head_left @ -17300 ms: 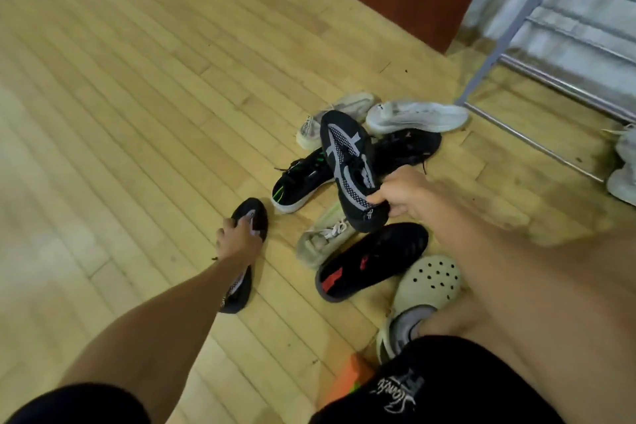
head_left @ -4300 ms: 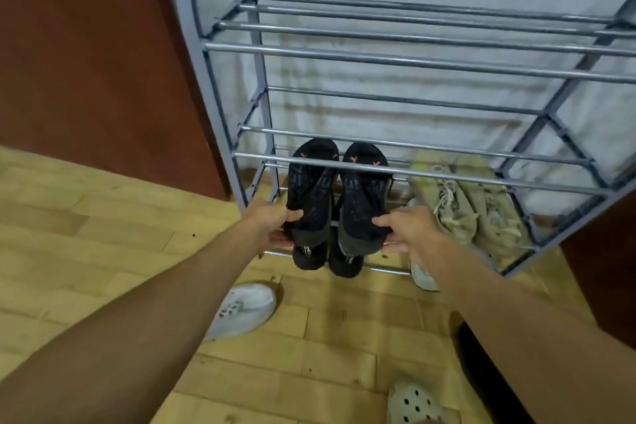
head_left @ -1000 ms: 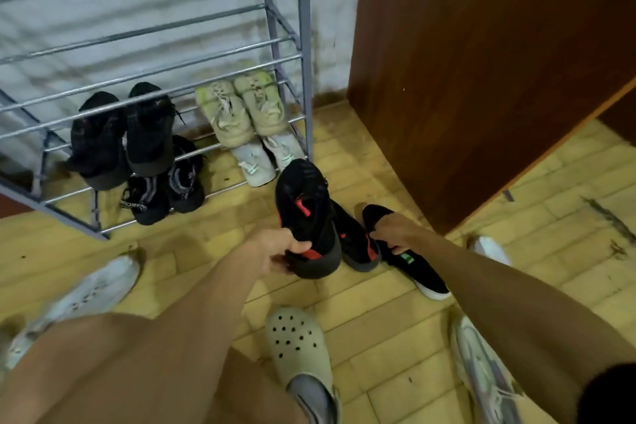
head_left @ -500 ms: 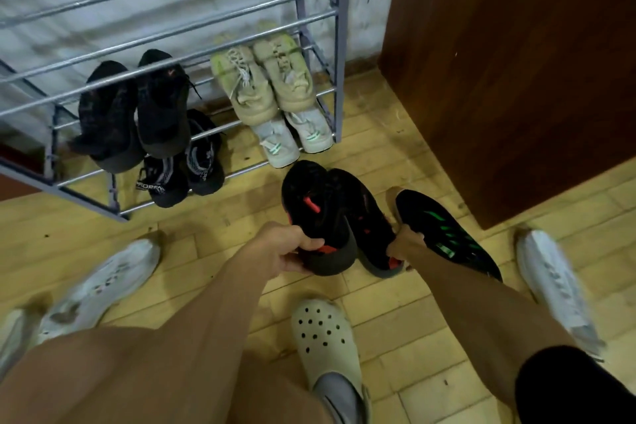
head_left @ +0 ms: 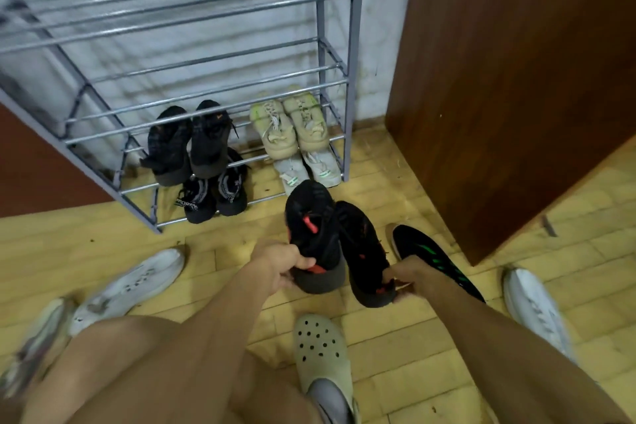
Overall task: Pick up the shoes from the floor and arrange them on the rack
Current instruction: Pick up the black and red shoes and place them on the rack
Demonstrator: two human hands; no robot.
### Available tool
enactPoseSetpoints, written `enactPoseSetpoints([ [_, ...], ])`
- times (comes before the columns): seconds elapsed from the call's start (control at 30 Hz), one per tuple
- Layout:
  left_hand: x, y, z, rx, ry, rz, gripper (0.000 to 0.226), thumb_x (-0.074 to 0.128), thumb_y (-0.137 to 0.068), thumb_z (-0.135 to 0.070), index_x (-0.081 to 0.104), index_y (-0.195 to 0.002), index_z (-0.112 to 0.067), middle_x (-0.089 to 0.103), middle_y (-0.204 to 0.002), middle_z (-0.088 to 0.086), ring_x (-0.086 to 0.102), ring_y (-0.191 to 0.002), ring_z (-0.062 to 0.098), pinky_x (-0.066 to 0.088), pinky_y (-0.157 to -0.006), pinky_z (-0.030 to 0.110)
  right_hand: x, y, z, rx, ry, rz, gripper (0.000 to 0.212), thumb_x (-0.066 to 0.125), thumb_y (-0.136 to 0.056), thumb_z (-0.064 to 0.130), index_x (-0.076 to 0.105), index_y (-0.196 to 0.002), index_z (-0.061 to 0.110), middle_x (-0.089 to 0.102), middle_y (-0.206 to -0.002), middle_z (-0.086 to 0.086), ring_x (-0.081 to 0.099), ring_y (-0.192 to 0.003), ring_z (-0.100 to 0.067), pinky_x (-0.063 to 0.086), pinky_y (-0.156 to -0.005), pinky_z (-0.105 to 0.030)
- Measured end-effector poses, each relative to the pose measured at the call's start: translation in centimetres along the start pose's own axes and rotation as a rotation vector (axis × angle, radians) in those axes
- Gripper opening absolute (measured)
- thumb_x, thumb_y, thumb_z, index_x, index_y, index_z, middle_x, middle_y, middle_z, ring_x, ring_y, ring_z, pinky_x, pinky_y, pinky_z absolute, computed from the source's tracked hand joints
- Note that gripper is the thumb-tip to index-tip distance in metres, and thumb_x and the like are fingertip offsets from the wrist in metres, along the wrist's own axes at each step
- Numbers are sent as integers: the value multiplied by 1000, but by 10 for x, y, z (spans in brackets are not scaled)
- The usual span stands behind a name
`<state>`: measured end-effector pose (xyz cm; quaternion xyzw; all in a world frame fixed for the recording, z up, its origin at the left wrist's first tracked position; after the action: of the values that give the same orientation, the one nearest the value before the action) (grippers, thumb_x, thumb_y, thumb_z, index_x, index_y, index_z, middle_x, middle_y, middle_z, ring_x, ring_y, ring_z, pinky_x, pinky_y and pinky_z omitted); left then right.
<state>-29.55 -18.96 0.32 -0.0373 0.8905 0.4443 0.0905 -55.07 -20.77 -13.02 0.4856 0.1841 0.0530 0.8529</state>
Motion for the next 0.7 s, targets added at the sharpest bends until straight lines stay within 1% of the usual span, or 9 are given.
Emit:
enactPoseSetpoints([
  [0.07,-3,13,-15,48,-19,17,42,66,-82,7,59,-123,1,64,-118,12,59,-110,31,53,-83,42,-12,17,17,-68,-48,-14,13,63,-80,-7,61,-94,-6,65,-110,-24,65,-89,-33,56,-55,-39],
  [0.13,-11,25,-33,118,4,12,41,68,-79,9,61,-119,2,67,-111,12,62,-102,31,54,-75,42,-20,40,43,-139,-73,-10,25,62,-80,-7,61,-105,-5,67,-103,-21,66,-85,-33,59,-70,-45],
  [0.2,-22,36,-50,181,27,-30,39,70,-76,11,63,-114,4,68,-112,14,63,-105,34,54,-80,45,-28,65,75,-234,-77,-14,23,62,-81,-6,62,-103,0,67,-95,-17,66,-85,-33,57,-77,-45],
  [0.3,-42,50,-75,273,60,-91,39,75,-71,11,67,-108,3,71,-111,16,65,-103,37,55,-83,48,-37,100,120,-348,-107,-37,23,62,-80,-8,61,-103,-1,64,-98,-15,63,-94,-33,55,-85,-48],
  [0.33,-48,53,-83,301,79,-106,38,74,-71,11,68,-108,3,71,-110,17,65,-103,37,55,-83,48,-38,108,133,-375,-133,-43,24,61,-80,-9,60,-103,-2,64,-98,-15,63,-94,-33,55,-83,-48],
  [0.43,-67,57,-109,369,153,-128,42,72,-73,13,66,-113,2,69,-109,17,64,-104,36,53,-80,45,-39,127,173,-435,-167,-52,29,64,-80,-9,62,-108,-3,65,-92,-14,63,-76,-26,58,-60,-37],
  [0.53,-84,49,-137,408,221,-155,37,72,-73,14,66,-108,3,70,-104,18,66,-93,34,55,-76,43,-36,134,214,-483,-190,-50,27,68,-79,-5,66,-106,-4,68,-82,-12,65,-71,-24,58,-61,-37],
  [0.6,-95,37,-155,417,258,-178,30,74,-72,11,67,-98,0,71,-101,18,67,-89,33,56,-75,43,-33,134,242,-504,-204,-52,24,68,-80,-4,66,-103,-5,67,-76,-11,64,-66,-21,58,-53,-34],
  [0.7,-108,17,-183,424,289,-200,31,76,-71,7,67,-100,-1,72,-102,15,67,-95,33,57,-76,43,-29,126,283,-507,-269,-45,16,66,-81,-6,64,-97,-4,66,-76,-12,64,-68,-21,59,-58,-37],
])
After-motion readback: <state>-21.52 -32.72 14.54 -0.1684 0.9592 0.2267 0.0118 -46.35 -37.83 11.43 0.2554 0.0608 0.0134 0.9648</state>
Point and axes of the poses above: each hand's wrist, its own y-axis away from the middle knuckle, its own x-axis out of the palm, z = x × y, the point moved 9 cm from there along -y, towards the middle knuckle
